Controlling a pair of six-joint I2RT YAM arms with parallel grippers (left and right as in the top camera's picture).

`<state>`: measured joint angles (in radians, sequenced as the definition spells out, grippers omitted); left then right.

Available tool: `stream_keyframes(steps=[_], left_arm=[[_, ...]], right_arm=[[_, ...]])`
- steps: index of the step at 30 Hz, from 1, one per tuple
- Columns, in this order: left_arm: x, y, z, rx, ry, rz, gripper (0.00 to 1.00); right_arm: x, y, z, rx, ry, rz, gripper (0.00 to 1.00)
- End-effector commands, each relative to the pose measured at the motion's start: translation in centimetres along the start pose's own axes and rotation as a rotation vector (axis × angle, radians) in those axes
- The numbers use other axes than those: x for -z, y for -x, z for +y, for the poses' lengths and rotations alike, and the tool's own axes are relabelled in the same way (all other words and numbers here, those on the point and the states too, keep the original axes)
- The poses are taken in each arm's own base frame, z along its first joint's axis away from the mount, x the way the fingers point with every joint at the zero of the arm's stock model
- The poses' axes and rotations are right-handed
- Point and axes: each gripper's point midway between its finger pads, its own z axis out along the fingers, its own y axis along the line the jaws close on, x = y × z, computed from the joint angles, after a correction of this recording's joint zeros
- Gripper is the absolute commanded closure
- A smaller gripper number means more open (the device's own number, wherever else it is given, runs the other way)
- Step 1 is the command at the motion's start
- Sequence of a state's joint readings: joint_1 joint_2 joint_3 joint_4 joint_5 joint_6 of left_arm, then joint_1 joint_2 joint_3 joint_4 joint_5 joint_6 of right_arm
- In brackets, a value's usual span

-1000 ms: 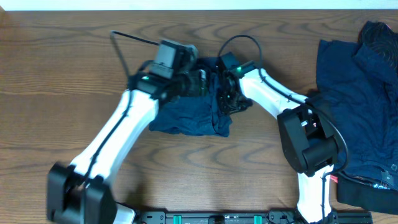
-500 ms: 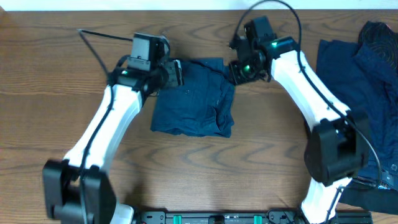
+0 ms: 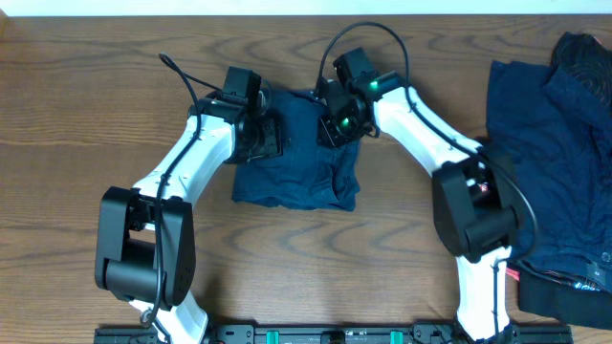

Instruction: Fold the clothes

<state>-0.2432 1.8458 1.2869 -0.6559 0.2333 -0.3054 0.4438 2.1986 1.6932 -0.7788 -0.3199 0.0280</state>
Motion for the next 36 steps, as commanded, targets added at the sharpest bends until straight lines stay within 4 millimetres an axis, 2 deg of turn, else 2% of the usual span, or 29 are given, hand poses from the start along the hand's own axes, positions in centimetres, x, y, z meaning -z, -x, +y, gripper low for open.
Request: stream_keyframes(steps=[1, 3, 6, 10, 15, 18, 21, 22, 25, 28, 30, 32, 34, 36], left_arm=[[-0.1, -1.1, -0.2, -0.018, -0.001, 0.04, 0.37], [-0.2, -1.7, -0.3, -0.023, 0.005, 0.058, 0.37], [-0.6, -2.6, -0.4, -0.035, 0.01, 0.08, 0.38], [-1.5, -3.9, -0.5, -0.046, 0.02, 0.116, 0.38], [-2.9, -5.4, -0.4, -0.061, 0.032, 0.158, 0.38], [-3.5, -6.3, -0.4, -0.07, 0.04, 0.18, 0.38], [-3.6, -6.9, -0.4, -0.073, 0.045, 0.197, 0.39], [-3.6, -7.1, -0.3, -0.073, 0.048, 0.206, 0.43], [-3.2, -8.6, -0.1, -0.068, 0.063, 0.264, 0.63], [-2.3, -9.5, 0.3, -0.074, 0.083, 0.308, 0.68], [-1.0, -8.2, 0.4, -0.109, 0.094, 0.268, 0.69], [0.7, -5.5, 0.5, -0.136, 0.124, 0.161, 0.68], [2.7, -1.7, 0.6, -0.145, 0.164, 0.002, 0.46], [4.6, 2.5, 0.0, -0.145, 0.165, -0.186, 0.34]], right_arm=[[-1.2, -0.6, -7.9, -0.156, -0.304, 0.002, 0.67], [-1.4, -0.9, -10.4, -0.225, -0.372, -0.006, 0.67], [-1.6, -1.2, -11.9, -0.26, -0.373, -0.004, 0.68], [-1.4, -0.8, -12.3, -0.265, -0.376, -0.019, 0.68], [-0.5, 0.7, -12.0, -0.258, -0.373, -0.058, 0.6], [1.6, 2.2, -11.5, -0.253, -0.373, -0.081, 0.59], [5.3, 3.8, -10.2, -0.249, -0.368, -0.106, 0.58], [6.8, 4.2, -9.5, -0.247, -0.359, -0.109, 0.57], [10.5, 3.7, -7.2, -0.234, -0.309, -0.082, 0.57], [11.8, 2.3, -5.3, -0.237, -0.242, -0.032, 0.58], [11.7, 1.1, -3.7, -0.248, -0.159, 0.019, 0.58], [11.0, 0.0, -1.7, -0.25, -0.055, 0.075, 0.6], [10.0, -1.2, 0.2, -0.22, 0.025, 0.126, 0.62], [9.1, -2.3, 1.0, -0.212, 0.04, 0.169, 0.64]])
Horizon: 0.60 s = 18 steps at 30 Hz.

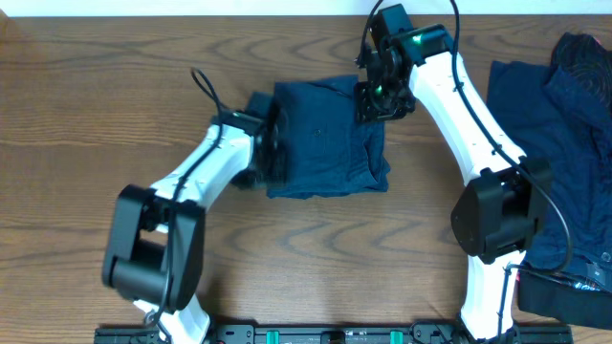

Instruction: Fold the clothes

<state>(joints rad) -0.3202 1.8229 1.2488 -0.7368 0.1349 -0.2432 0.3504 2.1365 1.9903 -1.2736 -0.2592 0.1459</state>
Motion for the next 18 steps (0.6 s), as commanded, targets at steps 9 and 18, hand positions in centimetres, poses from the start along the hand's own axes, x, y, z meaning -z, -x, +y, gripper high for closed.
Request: stream_keyframes(steps=[9, 18], left_arm=[[6.7, 15.3, -0.4, -0.029, -0.013, -0.634, 0.26], [0.2, 17.1, -3.1, -0.077, -0.154, -0.616, 0.27]], right_arm=[[-6.6, -7.0, 4.3, 0.055, 0.099, 0.228, 0.65], [-10.3, -9.1, 3.9, -0.002, 0.039, 0.249, 0.66]])
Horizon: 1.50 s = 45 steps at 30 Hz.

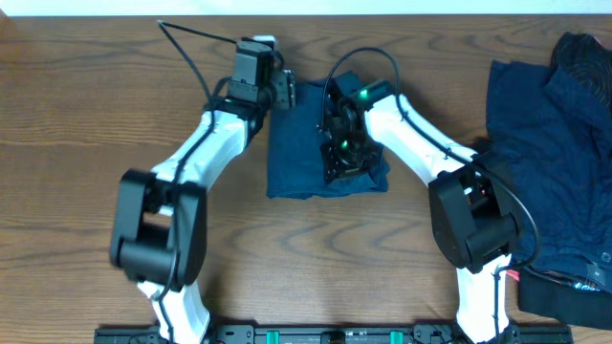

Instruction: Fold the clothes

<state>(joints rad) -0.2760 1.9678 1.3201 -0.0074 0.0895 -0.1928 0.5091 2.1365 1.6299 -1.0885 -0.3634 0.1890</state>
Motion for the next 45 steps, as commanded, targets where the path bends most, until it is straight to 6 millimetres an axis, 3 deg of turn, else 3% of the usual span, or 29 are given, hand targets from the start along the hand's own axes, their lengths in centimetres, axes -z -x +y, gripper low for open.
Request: stream_keyframes(steps=[1, 6, 10, 15, 18, 21, 24, 26, 28, 30, 33, 36, 39, 45], left_arm=[[-1.8, -2.1, -0.4, -0.016, -0.039, 0.053, 0.28], [-3.5, -6.5, 0.9, -0.016, -0.005, 0.186, 0.31], [-3.1, -9.6, 2.8, -0.023, 0.077, 0.303, 0.42], [-0.4, -15.2, 3.9, 0.118, 0.17, 0.546, 0.54], [1.9, -18.5, 2.9, 0.189, 0.155, 0.712, 0.6], [4.1, -20.3, 1.8, 0.198, 0.139, 0.824, 0.63], [6.0, -19.5, 1.4, 0.166, 0.134, 0.835, 0.63], [7.2, -17.6, 1.6, 0.148, 0.143, 0.779, 0.62], [8.3, -15.0, 1.7, 0.138, 0.152, 0.691, 0.5], [9.3, -12.2, 1.9, 0.135, 0.151, 0.59, 0.24], [10.1, -7.9, 2.3, 0.13, 0.16, 0.42, 0.18], [9.5, -4.6, 2.2, 0.122, 0.134, 0.283, 0.16], [8.0, -3.5, 1.5, 0.063, 0.088, 0.234, 0.16], [4.4, -5.2, -0.4, -0.066, -0.05, 0.275, 0.16]], right_arm=[[-1.3, -0.6, -1.4, -0.076, -0.063, 0.013, 0.66], [-1.7, -0.7, -5.7, -0.182, -0.248, -0.022, 0.65], [-0.7, 0.2, -9.5, -0.221, -0.389, -0.086, 0.65], [1.5, 3.6, -13.7, -0.225, -0.514, -0.241, 0.6], [2.4, 5.9, -14.8, -0.195, -0.498, -0.326, 0.6], [2.9, 7.0, -15.3, -0.181, -0.463, -0.365, 0.6], [3.0, 7.1, -15.6, -0.185, -0.446, -0.368, 0.59], [2.7, 7.0, -15.1, -0.144, -0.419, -0.351, 0.58], [2.7, 6.7, -14.9, -0.138, -0.412, -0.336, 0.56], [2.9, 6.4, -14.6, -0.137, -0.408, -0.332, 0.56], [3.8, 6.5, -14.0, -0.136, -0.388, -0.35, 0.55], [4.8, 6.5, -13.5, -0.162, -0.375, -0.377, 0.55], [5.5, 6.4, -12.9, -0.163, -0.353, -0.387, 0.55], [5.4, 5.5, -12.8, -0.167, -0.349, -0.353, 0.54]])
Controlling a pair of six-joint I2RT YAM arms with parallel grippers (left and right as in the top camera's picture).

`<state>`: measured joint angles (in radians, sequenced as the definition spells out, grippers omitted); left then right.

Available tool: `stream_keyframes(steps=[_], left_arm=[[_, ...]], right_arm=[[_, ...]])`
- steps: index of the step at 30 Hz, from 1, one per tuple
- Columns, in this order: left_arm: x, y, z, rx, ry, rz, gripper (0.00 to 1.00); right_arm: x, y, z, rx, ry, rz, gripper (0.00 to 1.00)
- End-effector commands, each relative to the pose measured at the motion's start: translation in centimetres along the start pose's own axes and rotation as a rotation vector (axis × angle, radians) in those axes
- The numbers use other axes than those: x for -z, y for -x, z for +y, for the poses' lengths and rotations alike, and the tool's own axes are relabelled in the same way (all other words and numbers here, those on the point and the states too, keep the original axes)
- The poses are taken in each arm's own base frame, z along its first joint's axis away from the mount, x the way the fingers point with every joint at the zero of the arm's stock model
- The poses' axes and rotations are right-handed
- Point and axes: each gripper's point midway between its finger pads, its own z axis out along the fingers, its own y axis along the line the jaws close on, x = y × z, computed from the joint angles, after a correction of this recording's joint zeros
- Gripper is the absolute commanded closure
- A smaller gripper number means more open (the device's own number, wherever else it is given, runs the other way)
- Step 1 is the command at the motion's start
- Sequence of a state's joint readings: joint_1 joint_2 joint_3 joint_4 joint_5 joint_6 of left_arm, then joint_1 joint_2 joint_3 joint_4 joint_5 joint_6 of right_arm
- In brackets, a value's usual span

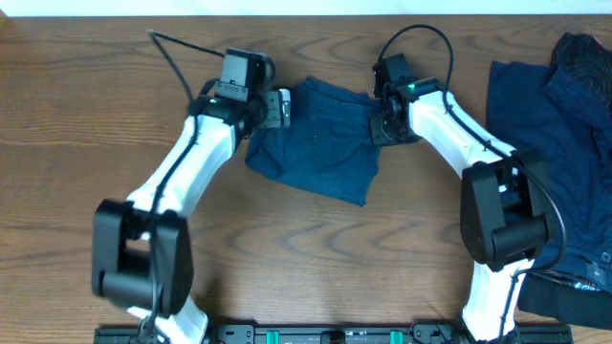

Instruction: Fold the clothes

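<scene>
A folded navy garment [320, 143] lies tilted on the wooden table [86, 172], its lower right corner pointing toward the front. My left gripper [280, 107] is at the garment's upper left edge, its pale fingers against the cloth. At the upper right edge is my right gripper [380, 126], touching the fabric. From above, neither gripper's jaw opening can be made out, nor whether cloth is pinched.
A heap of dark blue clothes [559, 143] covers the table's right side, close to the right arm's base [497, 229]. The left arm's base [139, 258] stands at the front left. The table's back edge [306, 13] runs just behind both grippers.
The right gripper has gone from on top of the garment's middle to its upper right edge. The left gripper sits a little lower at the left edge. The garment now lies skewed and shifted left.
Both grippers were first at the garment's back edge, the cloth loosely folded. Then the garment lay as a tidier square, grippers at its left side and back right corner. Later the right gripper was on its middle. Now the grippers flank the tilted garment.
</scene>
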<state>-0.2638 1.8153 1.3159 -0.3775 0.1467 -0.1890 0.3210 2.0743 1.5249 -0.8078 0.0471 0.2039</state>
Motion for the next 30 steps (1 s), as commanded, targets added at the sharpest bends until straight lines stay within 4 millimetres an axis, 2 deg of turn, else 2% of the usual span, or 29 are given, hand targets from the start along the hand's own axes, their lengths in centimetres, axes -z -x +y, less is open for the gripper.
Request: stream_keyframes(steps=[1, 4, 8, 9, 11, 12, 14, 15, 19, 23, 26, 30], left_arm=[[-2.4, -1.6, -0.5, -0.094, -0.046, 0.061, 0.16], [-4.0, -2.5, -0.2, -0.097, -0.042, 0.09, 0.16], [-5.4, -3.8, -1.5, -0.1, -0.141, 0.135, 0.18], [-5.6, -4.0, -1.8, -0.098, -0.16, 0.142, 0.24], [-5.6, -4.1, -1.8, -0.097, -0.162, 0.146, 0.42], [-5.6, -4.1, -1.8, -0.1, -0.163, 0.144, 0.54], [-5.2, -3.7, -1.7, -0.098, -0.162, 0.132, 0.86], [-4.9, -3.4, -1.6, -0.096, -0.162, 0.127, 0.94], [-3.2, -2.0, -1.6, -0.093, -0.164, 0.082, 0.94], [-1.2, -0.4, -1.5, -0.072, -0.164, 0.03, 0.94], [-0.9, -0.2, -1.5, -0.02, -0.163, 0.026, 0.94], [-0.9, -0.3, -1.4, 0.06, -0.158, 0.039, 0.94]], right_arm=[[0.9, -0.4, 0.4, -0.012, 0.016, 0.003, 0.55], [0.9, -0.7, 0.4, -0.03, 0.017, 0.018, 0.55], [0.9, -0.8, 0.3, -0.043, 0.018, 0.023, 0.55], [0.9, -0.8, 0.3, -0.043, 0.018, 0.023, 0.55], [0.9, -0.8, 0.1, -0.05, 0.016, 0.025, 0.55], [0.9, -0.8, 0.0, -0.057, 0.015, 0.026, 0.55], [0.9, -0.8, -0.2, -0.062, 0.014, 0.026, 0.57], [0.9, -0.8, -0.4, -0.07, 0.013, 0.025, 0.59], [1.3, -0.2, -1.6, -0.159, 0.011, 0.009, 0.59], [2.6, 1.2, -3.0, -0.252, 0.047, -0.044, 0.57], [2.7, 2.1, -2.8, -0.276, 0.132, -0.064, 0.55], [2.0, 2.0, -1.8, -0.282, 0.208, -0.036, 0.57]])
